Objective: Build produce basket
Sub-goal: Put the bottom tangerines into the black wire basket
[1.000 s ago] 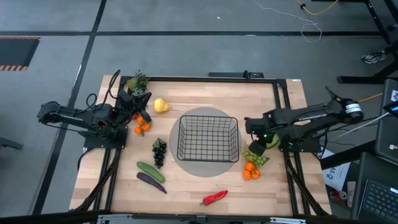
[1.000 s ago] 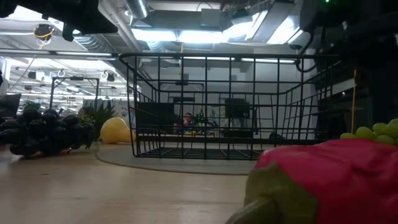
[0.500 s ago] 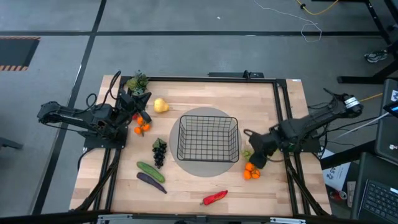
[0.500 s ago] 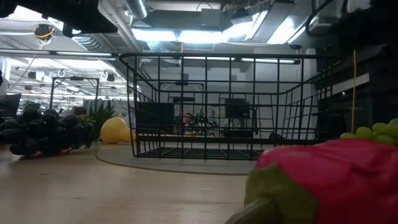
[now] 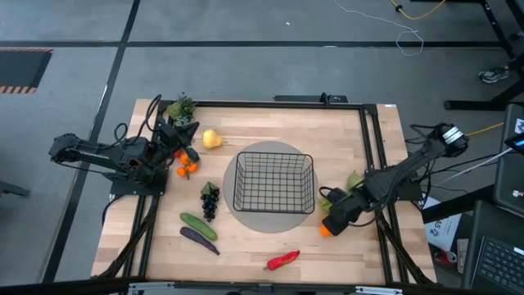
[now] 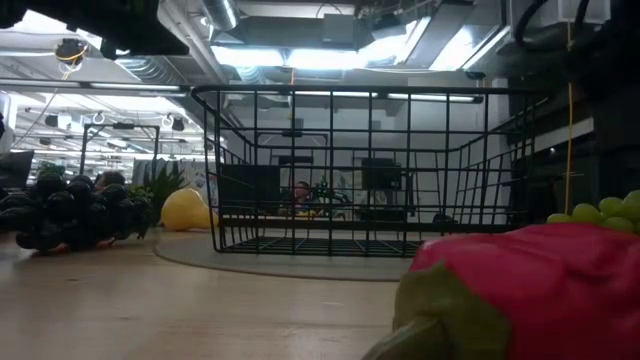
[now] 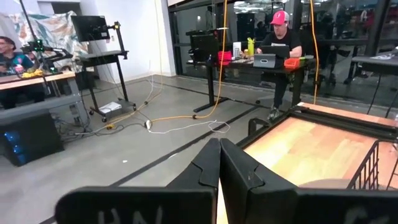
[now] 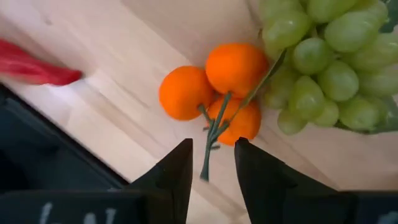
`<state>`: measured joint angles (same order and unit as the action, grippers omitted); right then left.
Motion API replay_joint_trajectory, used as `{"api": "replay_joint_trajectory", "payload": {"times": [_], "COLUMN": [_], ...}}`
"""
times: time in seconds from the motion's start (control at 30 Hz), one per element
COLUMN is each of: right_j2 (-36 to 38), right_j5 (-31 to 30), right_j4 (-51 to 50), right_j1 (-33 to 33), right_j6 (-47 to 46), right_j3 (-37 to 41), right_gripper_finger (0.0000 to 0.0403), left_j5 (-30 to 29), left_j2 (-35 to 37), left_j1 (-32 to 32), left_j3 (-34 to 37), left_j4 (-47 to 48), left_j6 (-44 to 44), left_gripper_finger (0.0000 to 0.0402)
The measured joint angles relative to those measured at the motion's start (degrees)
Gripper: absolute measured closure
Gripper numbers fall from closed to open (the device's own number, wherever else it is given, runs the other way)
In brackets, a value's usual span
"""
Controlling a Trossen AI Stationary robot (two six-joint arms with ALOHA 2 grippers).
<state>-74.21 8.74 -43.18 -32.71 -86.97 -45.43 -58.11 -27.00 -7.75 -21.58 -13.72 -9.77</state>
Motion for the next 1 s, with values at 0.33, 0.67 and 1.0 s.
{"api": "replay_joint_trajectory", "payload": {"times": [0.33,0.67,1.0], "right_j2": [-5.9,-11.61,-12.01], "right_j5": [0.36,5.17,10.25], "right_j4": [5.23,7.76,7.46], "right_j1": [0.0,0.02,0.02], "right_j6": [-0.01,0.16,1.47], "right_j3": [-0.02,-0.06,-0.04], "right_gripper_finger": [0.026,0.026,0.0362], "left_j5": [0.03,0.07,0.07], "left_j2": [0.0,0.0,0.0], "left_j1": [0.0,0.02,0.02], "left_j3": [0.0,0.0,0.0], "left_j4": [0.83,1.34,1.32], "left_j6": [0.01,0.03,-1.26], "left_gripper_finger": [0.0401,0.0401,0.0401]}}
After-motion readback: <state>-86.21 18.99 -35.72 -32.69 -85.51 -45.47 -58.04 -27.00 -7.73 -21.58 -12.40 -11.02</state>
